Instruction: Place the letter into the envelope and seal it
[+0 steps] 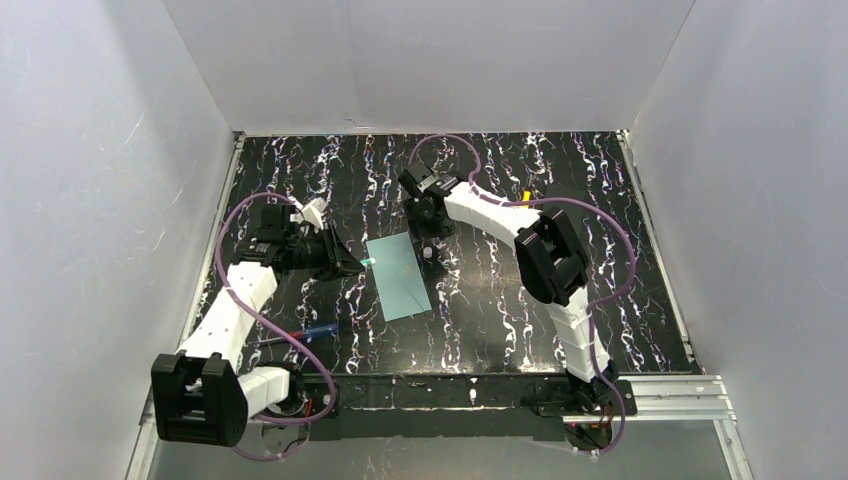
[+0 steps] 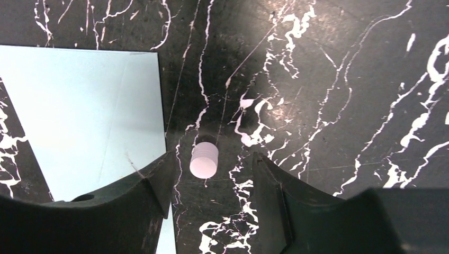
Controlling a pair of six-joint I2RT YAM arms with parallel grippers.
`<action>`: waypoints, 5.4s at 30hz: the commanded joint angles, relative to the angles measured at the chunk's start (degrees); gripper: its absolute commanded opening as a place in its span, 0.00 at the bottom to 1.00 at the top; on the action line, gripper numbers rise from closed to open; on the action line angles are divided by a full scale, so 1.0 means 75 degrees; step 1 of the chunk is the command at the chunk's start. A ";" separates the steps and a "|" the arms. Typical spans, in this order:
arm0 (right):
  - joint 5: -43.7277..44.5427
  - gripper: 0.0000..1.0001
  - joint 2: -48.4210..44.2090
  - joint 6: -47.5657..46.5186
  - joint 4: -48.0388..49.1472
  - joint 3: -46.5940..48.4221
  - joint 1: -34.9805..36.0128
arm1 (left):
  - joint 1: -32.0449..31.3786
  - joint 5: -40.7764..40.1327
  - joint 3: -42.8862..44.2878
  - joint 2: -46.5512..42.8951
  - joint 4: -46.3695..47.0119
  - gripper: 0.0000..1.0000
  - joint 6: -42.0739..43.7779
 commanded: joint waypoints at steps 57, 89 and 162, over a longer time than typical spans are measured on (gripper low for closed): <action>-0.7383 0.15 -0.5525 0.4602 0.8477 -0.4862 -0.1911 | -0.0286 0.4297 0.1716 0.0615 0.4145 0.00 -0.1161; -0.7230 0.14 -0.5733 0.3993 0.7915 -0.4770 -0.1468 | -0.0597 0.4268 0.2279 0.0495 0.4110 0.00 -0.0803; -0.8089 0.01 -0.4975 0.3776 0.6944 -0.5207 -0.1117 | -0.1589 0.1932 0.2646 0.1552 0.5406 0.00 -0.0356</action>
